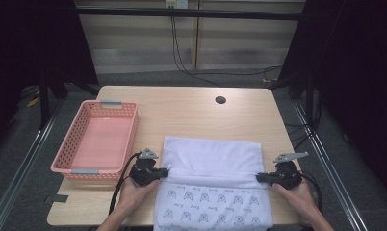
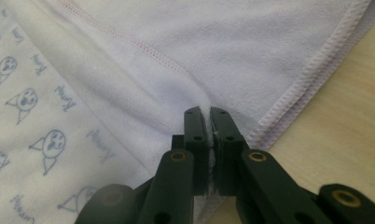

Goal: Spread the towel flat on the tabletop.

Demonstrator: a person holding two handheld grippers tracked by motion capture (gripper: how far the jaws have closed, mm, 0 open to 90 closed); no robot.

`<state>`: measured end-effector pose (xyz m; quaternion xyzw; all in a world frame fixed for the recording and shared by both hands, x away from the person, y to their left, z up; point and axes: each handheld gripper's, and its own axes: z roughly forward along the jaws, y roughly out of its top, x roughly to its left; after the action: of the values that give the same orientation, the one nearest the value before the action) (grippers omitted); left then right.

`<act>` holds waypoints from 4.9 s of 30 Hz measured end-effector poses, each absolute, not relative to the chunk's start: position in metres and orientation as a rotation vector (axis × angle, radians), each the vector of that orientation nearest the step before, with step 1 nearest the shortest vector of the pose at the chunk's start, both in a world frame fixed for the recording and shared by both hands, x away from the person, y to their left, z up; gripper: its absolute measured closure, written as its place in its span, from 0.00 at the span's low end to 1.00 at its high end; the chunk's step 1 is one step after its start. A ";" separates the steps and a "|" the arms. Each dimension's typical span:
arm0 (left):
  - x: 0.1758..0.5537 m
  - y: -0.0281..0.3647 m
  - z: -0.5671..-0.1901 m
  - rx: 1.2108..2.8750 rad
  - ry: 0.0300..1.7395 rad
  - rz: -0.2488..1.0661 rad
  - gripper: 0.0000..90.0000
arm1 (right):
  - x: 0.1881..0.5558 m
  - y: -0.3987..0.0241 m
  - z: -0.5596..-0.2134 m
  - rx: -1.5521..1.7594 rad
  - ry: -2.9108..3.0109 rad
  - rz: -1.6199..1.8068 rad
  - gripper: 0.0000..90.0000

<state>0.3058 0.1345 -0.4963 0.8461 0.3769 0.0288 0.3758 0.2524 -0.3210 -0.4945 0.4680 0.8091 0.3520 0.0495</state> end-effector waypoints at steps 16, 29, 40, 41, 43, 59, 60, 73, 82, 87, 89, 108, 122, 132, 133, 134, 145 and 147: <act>0.347 0.121 -0.501 2.096 1.017 0.085 0.97 | 0.304 -0.332 -0.496 1.459 2.386 1.025 0.96; 0.386 0.113 -0.502 2.077 1.076 0.138 0.97 | 0.341 -0.339 -0.500 1.486 2.332 1.057 0.96; 0.420 0.108 -0.502 2.059 1.126 0.144 0.97 | 0.373 -0.343 -0.505 1.531 2.264 1.111 0.96; 0.422 0.109 -0.503 2.040 1.138 0.142 0.97 | 0.375 -0.343 -0.505 1.532 2.260 1.101 0.96; 0.426 0.109 -0.504 2.035 1.150 0.149 0.97 | 0.381 -0.340 -0.504 1.535 2.253 1.090 0.96; 0.446 0.100 -0.494 2.068 1.189 0.226 0.97 | 0.422 -0.332 -0.499 1.540 2.202 1.059 0.97; 0.443 0.101 -0.492 2.053 1.171 0.218 0.97 | 0.421 -0.334 -0.494 1.545 2.178 1.100 0.97; 0.406 0.113 -0.414 1.941 0.959 0.229 0.97 | 0.392 -0.358 -0.404 1.371 2.043 1.339 0.97; 0.374 0.136 -0.384 1.846 0.860 0.195 0.97 | 0.347 -0.362 -0.375 1.278 2.055 1.422 0.97; 0.349 0.143 -0.364 1.801 0.798 0.223 0.97 | 0.320 -0.360 -0.358 1.208 2.067 1.455 0.97; 0.341 0.146 -0.354 1.778 0.770 0.220 0.97 | 0.308 -0.358 -0.346 1.204 2.058 1.439 0.97; 0.258 0.164 -0.457 1.954 0.756 0.054 0.96 | 0.208 -0.343 -0.444 1.235 2.329 1.317 0.96; 0.210 0.165 -0.475 2.155 0.631 -0.052 0.82 | 0.163 -0.339 -0.455 1.244 2.527 1.123 0.90; 0.209 0.182 -0.458 2.086 0.608 -0.092 0.71 | 0.144 -0.342 -0.445 1.164 2.556 1.156 0.78; 0.211 0.181 -0.457 2.084 0.608 -0.065 0.70 | 0.144 -0.342 -0.442 1.177 2.519 1.171 0.78; 0.215 0.179 -0.456 2.069 0.629 -0.047 0.69 | 0.145 -0.342 -0.440 1.185 2.496 1.193 0.77; 0.239 0.130 -0.478 2.221 0.556 -0.112 0.58 | 0.193 -0.282 -0.473 1.064 2.723 1.161 0.68; 0.236 0.131 -0.483 2.251 0.568 -0.106 0.75 | 0.198 -0.273 -0.479 1.058 2.756 1.082 0.73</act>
<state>0.2355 0.1311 -0.4831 0.8887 0.2242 -0.0419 0.3977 0.1983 -0.2733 -0.4787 0.3364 0.8766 0.3442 -0.0013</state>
